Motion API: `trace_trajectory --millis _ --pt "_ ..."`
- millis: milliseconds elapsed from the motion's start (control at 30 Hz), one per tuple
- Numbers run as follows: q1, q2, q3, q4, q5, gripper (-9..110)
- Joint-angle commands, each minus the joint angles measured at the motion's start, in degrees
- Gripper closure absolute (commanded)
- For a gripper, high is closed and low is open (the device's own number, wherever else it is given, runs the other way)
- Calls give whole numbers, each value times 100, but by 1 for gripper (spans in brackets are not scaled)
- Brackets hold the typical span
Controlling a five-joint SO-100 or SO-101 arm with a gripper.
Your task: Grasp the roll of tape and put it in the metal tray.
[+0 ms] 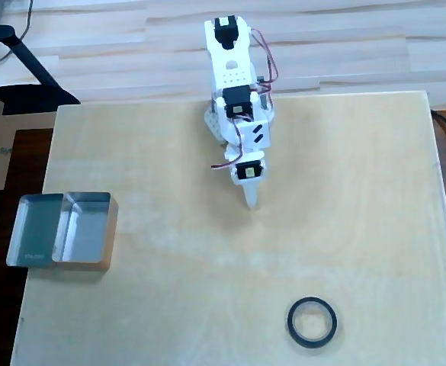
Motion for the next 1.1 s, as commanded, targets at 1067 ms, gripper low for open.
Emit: trace_trajectory --millis 1067 --pt "-35 -606 -4720 1063 -18 102"
